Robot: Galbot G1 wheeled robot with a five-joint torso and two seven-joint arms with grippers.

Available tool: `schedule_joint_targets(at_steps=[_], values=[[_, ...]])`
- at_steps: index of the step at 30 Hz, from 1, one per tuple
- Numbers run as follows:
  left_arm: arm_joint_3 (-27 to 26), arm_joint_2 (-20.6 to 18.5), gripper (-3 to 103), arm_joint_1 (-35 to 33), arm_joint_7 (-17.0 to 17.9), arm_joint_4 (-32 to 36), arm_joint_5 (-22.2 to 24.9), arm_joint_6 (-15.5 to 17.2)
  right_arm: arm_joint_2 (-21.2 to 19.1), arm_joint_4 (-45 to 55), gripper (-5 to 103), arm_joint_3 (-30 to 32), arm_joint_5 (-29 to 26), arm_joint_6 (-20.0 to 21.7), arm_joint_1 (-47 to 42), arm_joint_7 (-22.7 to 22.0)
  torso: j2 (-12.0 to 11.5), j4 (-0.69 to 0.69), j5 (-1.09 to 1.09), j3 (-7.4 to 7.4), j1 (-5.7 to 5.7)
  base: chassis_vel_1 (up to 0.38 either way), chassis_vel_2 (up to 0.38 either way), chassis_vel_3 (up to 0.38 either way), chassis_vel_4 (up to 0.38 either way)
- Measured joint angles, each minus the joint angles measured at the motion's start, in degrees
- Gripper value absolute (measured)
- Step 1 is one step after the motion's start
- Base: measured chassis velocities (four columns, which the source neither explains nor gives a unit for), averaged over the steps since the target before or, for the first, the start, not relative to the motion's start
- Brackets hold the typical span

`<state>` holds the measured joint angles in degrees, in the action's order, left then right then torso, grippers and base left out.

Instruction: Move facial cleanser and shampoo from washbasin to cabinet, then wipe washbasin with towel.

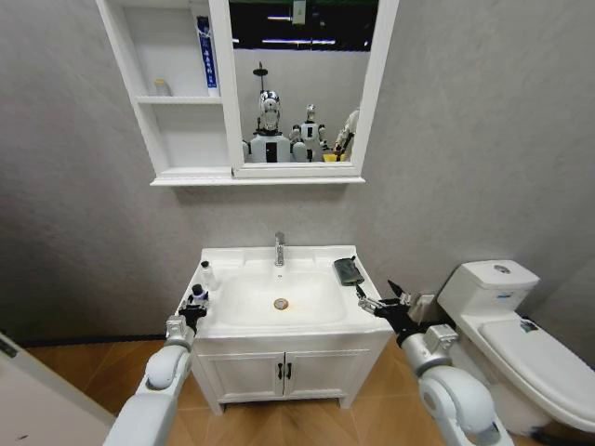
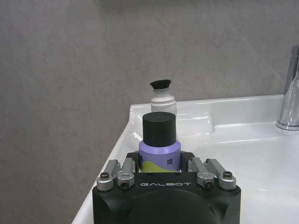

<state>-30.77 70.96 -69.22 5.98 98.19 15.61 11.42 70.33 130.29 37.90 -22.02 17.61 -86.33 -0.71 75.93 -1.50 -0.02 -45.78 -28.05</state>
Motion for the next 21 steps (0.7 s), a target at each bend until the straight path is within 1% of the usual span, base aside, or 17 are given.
schedule_joint_targets(at_steps=[2, 4, 5, 6, 8, 9, 11, 12, 15, 16, 18, 19, 20, 21], values=[[-0.1, -0.1, 43, -0.1, 0.0, 0.3, 0.0, 0.0, 0.0, 0.0, 100, 0.0, 0.0, 0.0, 0.0, -0.1, 0.0, 0.00, 0.00, 0.00, 0.00, 0.000, 0.000, 0.000, 0.000], [-0.7, -0.6, 43, -0.9, 0.4, 3.4, 1.1, 0.0, 0.3, 0.1, 100, 0.0, 0.0, 0.1, 0.0, -0.2, 0.0, 0.00, 0.00, 0.00, 0.00, 0.000, 0.000, 0.000, 0.000], [-0.7, -0.6, 43, -0.9, 0.4, 3.4, 1.1, 0.0, 0.3, 0.1, 100, 0.0, 0.0, 0.1, 0.0, -0.2, 0.0, 0.00, 0.00, 0.00, 0.00, 0.000, 0.000, 0.000, 0.000], [-1.0, -1.0, 43, -1.1, 0.8, 5.1, 1.8, 0.2, 0.3, 0.1, 100, -0.1, 0.0, 0.2, 0.0, -0.2, 0.0, 0.00, 0.00, 0.00, 0.00, 0.000, 0.000, 0.000, 0.000], [-1.7, -2.5, 43, -1.7, 2.5, 10.2, 3.9, 1.6, 0.2, 0.1, 100, -0.3, 0.0, 0.4, 0.0, -0.2, 0.0, 0.00, 0.00, 0.00, 0.00, 0.000, 0.000, 0.000, 0.000], [-1.7, -2.5, 43, -1.7, 2.5, 10.2, 3.9, 1.6, 0.2, 0.1, 100, -0.3, 0.0, 0.4, 0.0, -0.2, 0.0, 0.00, 0.00, 0.00, 0.00, 0.000, 0.000, 0.000, 0.000], [-2.2, -4.4, 43, -1.7, 4.6, 14.5, 6.2, 3.7, -0.1, 0.0, 100, -0.4, 0.1, 0.7, 0.2, -0.2, 0.0, 0.00, 0.00, 0.00, 0.00, 0.000, 0.000, 0.000, 0.000], [-2.2, -4.4, 43, -1.7, 4.6, 14.5, 6.2, 3.7, -0.1, 0.0, 100, -0.4, 0.1, 0.7, 0.2, -0.2, 0.0, 0.00, 0.00, 0.00, 0.00, 0.000, 0.000, 0.000, 0.000], [-2.7, -7.8, 43, -1.0, 8.7, 21.4, 11.4, 8.8, -0.2, -0.1, 100, -0.6, 0.2, 0.7, 0.1, -0.3, 0.0, 0.01, -0.01, 0.00, 0.00, 0.000, 0.000, 0.000, 0.000], [-2.7, -7.8, 43, -1.0, 8.7, 21.4, 11.4, 8.8, -0.2, -0.1, 100, -0.6, 0.2, 0.7, 0.1, -0.3, 0.0, 0.01, -0.01, 0.00, 0.00, 0.000, 0.000, 0.000, 0.000], [-2.9, -10.3, 43, 0.6, 10.9, 25.1, 15.0, 12.0, -0.2, -0.2, 100, -0.7, 0.3, 0.7, 0.0, -0.2, 0.0, 0.01, 0.00, 0.00, 0.00, 0.000, 0.000, 0.000, 0.000], [-2.9, -10.3, 43, 0.6, 10.9, 25.1, 15.0, 12.0, -0.2, -0.2, 100, -0.7, 0.3, 0.7, 0.0, -0.2, 0.0, 0.01, 0.00, 0.00, 0.00, 0.000, 0.000, 0.000, 0.000], [-2.9, -11.9, 43, 1.8, 12.1, 26.7, 17.4, 14.4, -0.2, -0.3, 100, -0.7, 0.4, 0.7, 0.0, -0.2, 0.0, 0.00, 0.01, 0.00, 0.00, 0.000, 0.000, 0.000, 0.000], [-2.9, -13.0, 43, 2.8, 12.7, 27.7, 19.2, 15.9, -0.2, -0.4, 100, -0.8, 0.5, 0.7, 0.0, -0.2, 0.0, -0.01, 0.00, 0.00, 0.00, 0.000, 0.000, 0.000, 0.000]])
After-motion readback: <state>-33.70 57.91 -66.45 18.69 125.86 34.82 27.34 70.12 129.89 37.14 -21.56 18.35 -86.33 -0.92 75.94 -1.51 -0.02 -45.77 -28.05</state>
